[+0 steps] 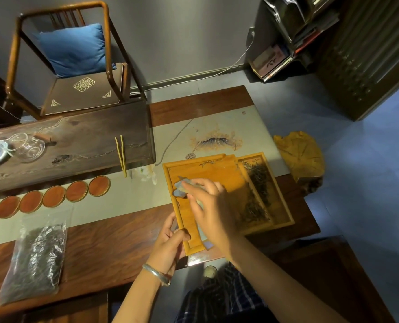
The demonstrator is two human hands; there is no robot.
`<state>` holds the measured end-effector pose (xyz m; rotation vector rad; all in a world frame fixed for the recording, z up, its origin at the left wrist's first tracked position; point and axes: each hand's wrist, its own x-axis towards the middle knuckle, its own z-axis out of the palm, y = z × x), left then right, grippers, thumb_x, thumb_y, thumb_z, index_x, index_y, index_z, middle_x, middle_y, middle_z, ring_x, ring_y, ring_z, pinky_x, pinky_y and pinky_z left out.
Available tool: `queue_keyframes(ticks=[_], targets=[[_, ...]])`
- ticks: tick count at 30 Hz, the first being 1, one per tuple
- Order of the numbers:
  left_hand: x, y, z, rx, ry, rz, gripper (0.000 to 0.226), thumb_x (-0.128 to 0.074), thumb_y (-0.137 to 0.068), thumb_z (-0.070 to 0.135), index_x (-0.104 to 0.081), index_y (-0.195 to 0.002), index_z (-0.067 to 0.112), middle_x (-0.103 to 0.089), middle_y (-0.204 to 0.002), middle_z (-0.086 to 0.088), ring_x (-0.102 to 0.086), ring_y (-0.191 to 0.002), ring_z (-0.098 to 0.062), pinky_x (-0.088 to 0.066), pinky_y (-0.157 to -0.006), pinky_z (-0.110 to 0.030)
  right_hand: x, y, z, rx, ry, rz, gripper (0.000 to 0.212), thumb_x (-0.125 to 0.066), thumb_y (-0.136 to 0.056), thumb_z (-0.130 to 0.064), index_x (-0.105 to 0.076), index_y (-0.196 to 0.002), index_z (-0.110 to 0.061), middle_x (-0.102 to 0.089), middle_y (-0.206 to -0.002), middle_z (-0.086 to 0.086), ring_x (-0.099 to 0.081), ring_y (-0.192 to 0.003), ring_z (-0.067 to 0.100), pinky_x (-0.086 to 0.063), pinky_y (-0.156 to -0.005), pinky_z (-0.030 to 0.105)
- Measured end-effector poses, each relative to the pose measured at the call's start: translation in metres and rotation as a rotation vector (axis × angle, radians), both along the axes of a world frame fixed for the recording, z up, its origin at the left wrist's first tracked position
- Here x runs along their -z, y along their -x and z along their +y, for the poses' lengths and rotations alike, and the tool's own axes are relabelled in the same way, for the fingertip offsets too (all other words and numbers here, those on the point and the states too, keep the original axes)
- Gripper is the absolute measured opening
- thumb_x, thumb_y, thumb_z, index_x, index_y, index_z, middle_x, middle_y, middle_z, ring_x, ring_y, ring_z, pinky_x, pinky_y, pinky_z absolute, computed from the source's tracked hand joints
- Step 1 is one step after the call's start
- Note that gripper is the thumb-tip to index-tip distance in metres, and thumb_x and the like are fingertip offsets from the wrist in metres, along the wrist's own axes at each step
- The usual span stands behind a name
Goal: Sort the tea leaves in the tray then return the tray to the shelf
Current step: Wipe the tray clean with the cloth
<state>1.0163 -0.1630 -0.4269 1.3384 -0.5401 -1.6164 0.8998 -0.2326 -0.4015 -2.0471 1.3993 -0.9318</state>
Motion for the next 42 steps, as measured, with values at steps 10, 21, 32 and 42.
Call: queue_keyframes(ticks=[10,21,32,42], targets=[[-0.007,0.003,0.006,0.062,-0.027,0.032,0.067,-0.054,-0.066,-0.007,-0.050,-0.128,0.018,-0.061,-0.089,-0.021,-0.062,-0.074,-0.031,-0.057,-0.066,-0.039,0.016,-0.013,-0.013,0.022,-0.023,0.179,0.032,-0.059,-0.087,-0.009,-0.067,-0.116,-0.021,-0.061,-0.119,0.006,-0.052,-0.103,0.030,-0.051,-0.078,0.043],[-0.002,-0.005,0.004,0.130,-0.016,-0.065,0.058,-0.048,-0.080,-0.016,-0.049,-0.126,0.019,-0.071,-0.108,-0.003,-0.067,-0.098,-0.023,-0.055,-0.075,-0.028,0.038,0.055,-0.044,0.235,-0.113,0.296,0.033,-0.046,-0.096,-0.010,-0.063,-0.123,-0.018,-0.062,-0.120,0.010,-0.051,-0.108,0.025,-0.045,-0.088,0.034],[0.001,0.000,-0.005,0.097,-0.046,0.018,0.060,-0.051,-0.074,-0.014,-0.053,-0.126,0.014,-0.065,-0.092,-0.014,-0.062,-0.074,-0.024,-0.055,-0.067,-0.035,0.011,-0.017,-0.034,-0.025,-0.061,0.139,0.032,-0.051,-0.093,-0.011,-0.064,-0.121,-0.019,-0.058,-0.122,0.008,-0.047,-0.110,0.027,-0.047,-0.089,0.039],[0.003,0.002,0.000,0.131,-0.037,0.011,0.064,-0.054,-0.070,-0.008,-0.050,-0.130,0.014,-0.061,-0.098,-0.021,-0.056,-0.086,-0.034,-0.055,-0.076,-0.041,0.027,-0.015,-0.040,0.023,-0.063,0.292,0.035,-0.048,-0.093,-0.013,-0.063,-0.123,-0.023,-0.057,-0.122,0.006,-0.048,-0.108,0.028,-0.046,-0.084,0.042]])
